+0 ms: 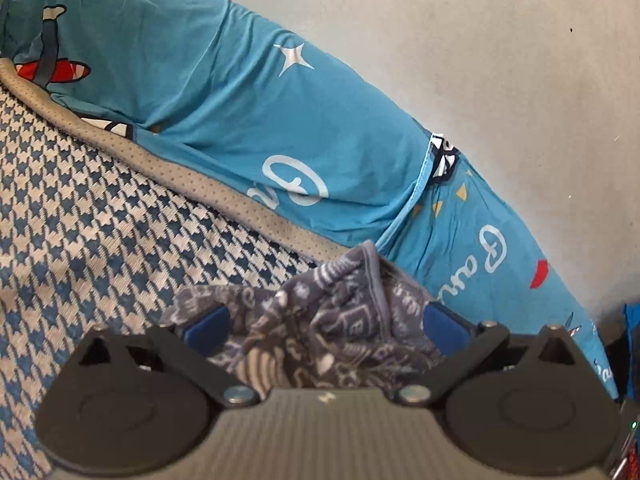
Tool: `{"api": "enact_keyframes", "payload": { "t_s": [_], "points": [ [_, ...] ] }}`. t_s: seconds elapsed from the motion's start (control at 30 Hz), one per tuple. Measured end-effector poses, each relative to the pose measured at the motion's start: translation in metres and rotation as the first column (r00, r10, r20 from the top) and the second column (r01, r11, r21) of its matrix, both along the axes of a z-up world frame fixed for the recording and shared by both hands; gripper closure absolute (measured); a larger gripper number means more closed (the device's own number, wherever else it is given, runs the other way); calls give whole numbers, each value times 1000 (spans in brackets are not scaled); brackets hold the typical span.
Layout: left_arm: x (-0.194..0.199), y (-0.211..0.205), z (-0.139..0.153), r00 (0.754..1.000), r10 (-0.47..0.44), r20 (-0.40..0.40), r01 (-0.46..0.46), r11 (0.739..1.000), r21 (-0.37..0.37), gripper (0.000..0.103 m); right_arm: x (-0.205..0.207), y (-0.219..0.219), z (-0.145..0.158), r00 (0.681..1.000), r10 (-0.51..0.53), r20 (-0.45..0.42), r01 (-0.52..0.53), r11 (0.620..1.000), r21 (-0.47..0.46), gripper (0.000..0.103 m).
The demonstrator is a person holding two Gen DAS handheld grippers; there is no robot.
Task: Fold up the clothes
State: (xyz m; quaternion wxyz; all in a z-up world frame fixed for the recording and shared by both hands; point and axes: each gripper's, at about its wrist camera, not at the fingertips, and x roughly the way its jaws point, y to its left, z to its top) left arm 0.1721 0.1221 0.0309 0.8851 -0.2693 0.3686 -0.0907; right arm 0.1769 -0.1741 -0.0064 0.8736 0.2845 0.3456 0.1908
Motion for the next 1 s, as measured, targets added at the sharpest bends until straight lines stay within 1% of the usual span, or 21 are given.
{"api": "enact_keyframes", "payload": {
  "t_s": [0.1,0.23,0.4,0.5,0.53,0.63,0.7,0.77,0.87,1.0],
  "points": [
    [-18,4,2,1000,-2,-8,2,999,46,0,-5,-5,6,1000,-5,15,5,1000,9,60],
    [-37,2,9,1000,-25,12,23,995,100,0,-13,-10,16,999,5,34,-5,1000,7,58],
    [-56,8,4,1000,-14,-19,16,996,87,0,-27,-17,27,999,30,46,-30,1000,6,56],
    [-71,10,-1,999,-1,-40,6,994,105,0,-38,-22,33,997,61,53,-60,998,-5,55],
    [-76,12,-3,999,6,-47,-1,995,100,0,-42,-23,34,996,76,52,-76,997,-9,55],
    [-91,22,-12,997,26,-77,-22,998,56,0,-54,-24,33,991,129,42,-127,991,-42,55],
    [-101,26,-16,996,24,-84,-23,999,24,0,-62,-26,30,985,171,30,-170,984,-53,55],
    [-109,26,-19,996,8,-92,-7,1000,12,0,-67,-28,27,976,216,17,-215,975,-58,55],
    [-111,20,-25,993,4,-119,5,998,70,0,-77,-27,26,960,278,20,-275,957,-91,55],
    [-110,11,-30,992,-8,-122,27,988,154,0,-88,-25,25,937,347,39,-338,929,-148,54]
  ]
}}
